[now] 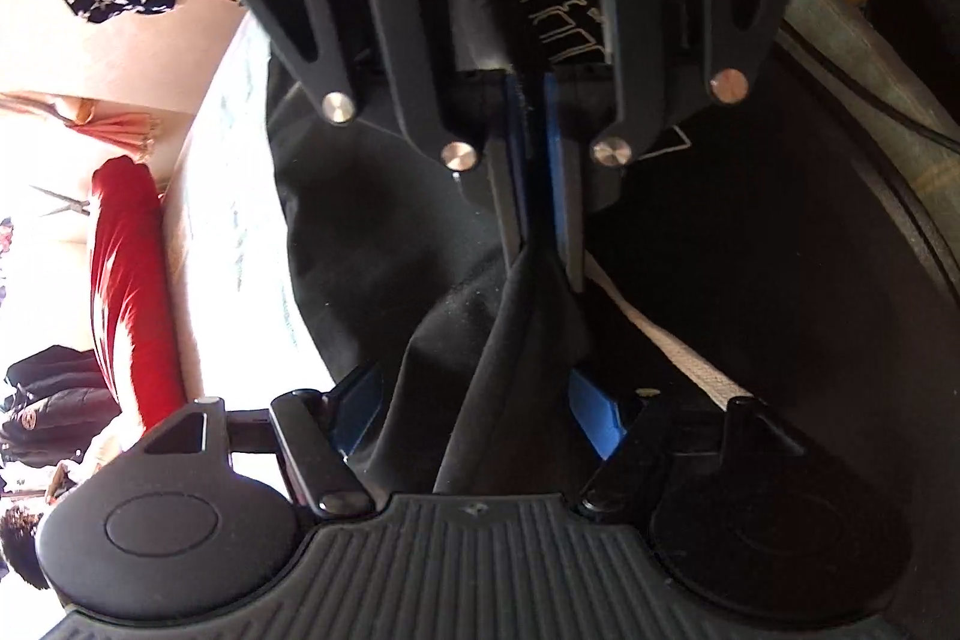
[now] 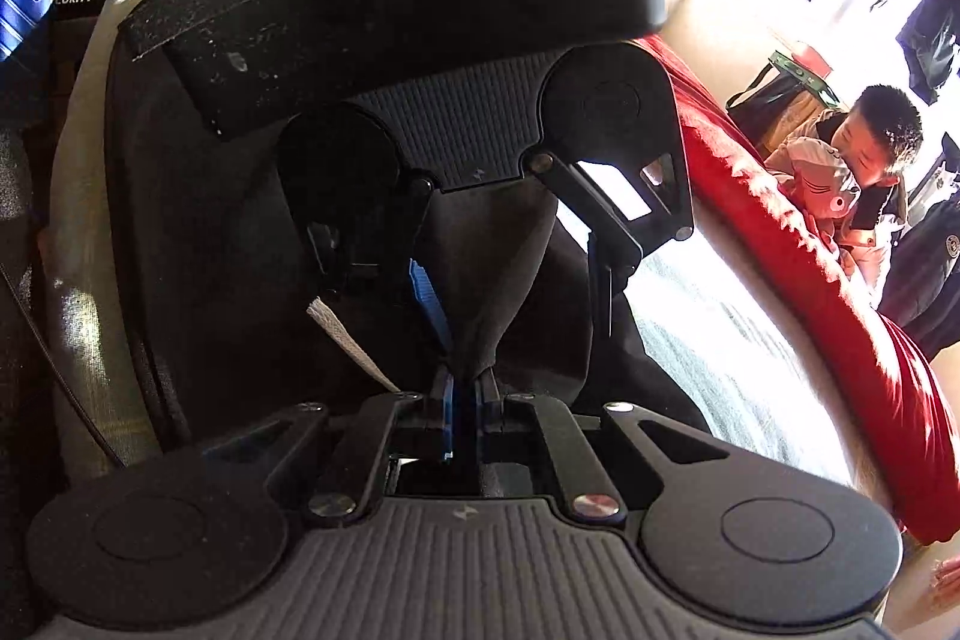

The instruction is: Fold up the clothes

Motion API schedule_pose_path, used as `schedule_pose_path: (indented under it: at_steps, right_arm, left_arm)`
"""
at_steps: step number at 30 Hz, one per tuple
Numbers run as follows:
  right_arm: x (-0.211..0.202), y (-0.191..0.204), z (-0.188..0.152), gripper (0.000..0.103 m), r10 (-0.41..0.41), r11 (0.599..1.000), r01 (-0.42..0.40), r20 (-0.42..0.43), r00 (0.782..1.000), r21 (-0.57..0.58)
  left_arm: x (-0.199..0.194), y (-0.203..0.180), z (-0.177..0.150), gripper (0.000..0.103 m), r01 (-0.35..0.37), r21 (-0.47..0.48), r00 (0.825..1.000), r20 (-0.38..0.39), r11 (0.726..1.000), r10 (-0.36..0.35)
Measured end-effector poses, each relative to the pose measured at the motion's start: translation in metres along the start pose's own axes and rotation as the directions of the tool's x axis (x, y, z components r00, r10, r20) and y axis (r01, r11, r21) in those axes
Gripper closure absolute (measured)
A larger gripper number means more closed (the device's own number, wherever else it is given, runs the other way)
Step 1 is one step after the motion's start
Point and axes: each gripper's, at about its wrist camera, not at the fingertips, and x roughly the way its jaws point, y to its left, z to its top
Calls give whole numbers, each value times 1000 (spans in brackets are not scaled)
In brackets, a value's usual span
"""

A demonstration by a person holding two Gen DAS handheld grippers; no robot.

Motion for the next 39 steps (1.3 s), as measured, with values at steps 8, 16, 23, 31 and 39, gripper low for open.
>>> schedule_pose_path:
  at_steps: [8, 16, 23, 31, 39]
  right_arm:
    - [-6, -1, -4, 92, -17, 999, 15, 34, 999, 37]
    - [-10, 1, -27, 55, -188, 980, 192, -72, 979, 51]
    - [6, -13, -31, 91, -311, 942, 323, -120, 943, 97]
    - [-58, -27, -6, 92, -400, 904, 388, 32, 916, 181]
    - [-53, -17, -26, 92, -239, 948, 249, -75, 968, 199]
  left_arm:
    - [-9, -5, 2, 96, -13, -37, 1000, -16, 999, 12]
    - [-23, 3, -5, 97, -107, -198, 994, 1, 974, 109]
    - [-50, 9, -11, 98, -149, -291, 987, 21, 945, 162]
    - [-94, 15, -17, 98, -163, -356, 979, 56, 920, 195]
    - [-100, -10, -4, 98, -52, -339, 988, 120, 939, 98]
